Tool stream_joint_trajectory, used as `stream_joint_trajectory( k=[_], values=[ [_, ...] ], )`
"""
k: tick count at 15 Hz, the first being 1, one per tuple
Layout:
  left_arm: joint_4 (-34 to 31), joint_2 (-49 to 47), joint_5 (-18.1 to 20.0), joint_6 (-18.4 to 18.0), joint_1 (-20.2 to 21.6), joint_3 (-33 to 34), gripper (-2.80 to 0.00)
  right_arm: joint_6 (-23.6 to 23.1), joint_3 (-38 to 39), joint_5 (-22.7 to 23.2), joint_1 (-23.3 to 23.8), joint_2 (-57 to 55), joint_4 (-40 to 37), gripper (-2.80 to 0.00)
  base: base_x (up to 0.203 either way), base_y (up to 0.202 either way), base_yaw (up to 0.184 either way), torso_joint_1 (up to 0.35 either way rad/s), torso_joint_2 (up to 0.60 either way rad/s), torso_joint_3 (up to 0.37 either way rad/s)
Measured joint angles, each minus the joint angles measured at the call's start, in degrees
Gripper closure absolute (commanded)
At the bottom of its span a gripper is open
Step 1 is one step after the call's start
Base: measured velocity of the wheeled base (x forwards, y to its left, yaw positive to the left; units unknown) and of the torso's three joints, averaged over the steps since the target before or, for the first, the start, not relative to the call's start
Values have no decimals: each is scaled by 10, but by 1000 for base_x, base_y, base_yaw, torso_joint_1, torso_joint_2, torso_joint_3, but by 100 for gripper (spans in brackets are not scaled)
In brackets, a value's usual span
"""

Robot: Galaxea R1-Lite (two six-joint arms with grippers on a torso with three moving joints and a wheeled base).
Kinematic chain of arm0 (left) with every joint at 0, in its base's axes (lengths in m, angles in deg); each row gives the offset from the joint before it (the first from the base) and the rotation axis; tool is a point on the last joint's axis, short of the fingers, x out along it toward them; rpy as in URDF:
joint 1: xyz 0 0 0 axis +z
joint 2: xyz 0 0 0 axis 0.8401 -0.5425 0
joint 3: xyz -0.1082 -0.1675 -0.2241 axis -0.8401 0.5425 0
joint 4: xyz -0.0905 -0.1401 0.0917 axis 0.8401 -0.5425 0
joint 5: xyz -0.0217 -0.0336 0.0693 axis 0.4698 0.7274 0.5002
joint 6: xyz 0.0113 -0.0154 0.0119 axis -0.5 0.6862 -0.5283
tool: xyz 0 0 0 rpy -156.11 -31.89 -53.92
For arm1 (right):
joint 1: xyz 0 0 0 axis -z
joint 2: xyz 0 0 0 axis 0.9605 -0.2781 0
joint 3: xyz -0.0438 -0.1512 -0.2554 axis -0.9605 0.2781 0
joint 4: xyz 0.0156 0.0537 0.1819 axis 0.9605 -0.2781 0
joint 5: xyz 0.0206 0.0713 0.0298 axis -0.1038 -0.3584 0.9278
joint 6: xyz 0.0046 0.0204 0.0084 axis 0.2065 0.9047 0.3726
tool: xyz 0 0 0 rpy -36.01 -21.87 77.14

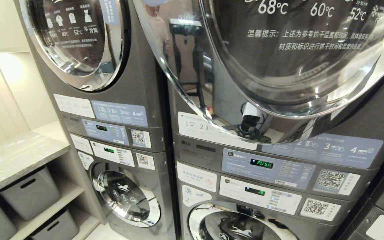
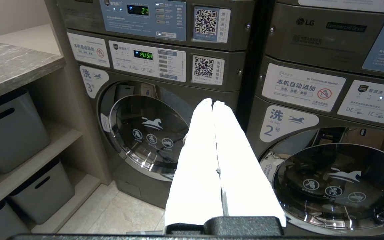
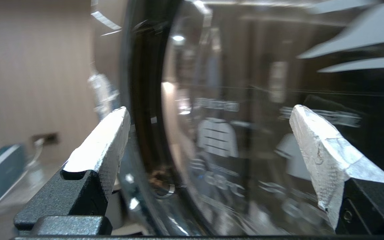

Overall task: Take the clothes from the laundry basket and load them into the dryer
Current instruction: Open the dryer

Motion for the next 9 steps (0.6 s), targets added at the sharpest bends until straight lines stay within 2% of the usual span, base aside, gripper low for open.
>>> stream_joint_trajectory(
  k=[3,7,9],
  values=[
    [0,0,0,0,0,0,0,-1,40,-65,47,57,-48,-280,0,0,0,0,0,0],
    [0,0,0,0,0,0,0,0,135,-73,197,111,-55,-280,0,0,0,0,0,0],
    [0,0,0,0,0,0,0,3,212,-73,239,135,-56,-280,0,0,0,0,0,0]
  ],
)
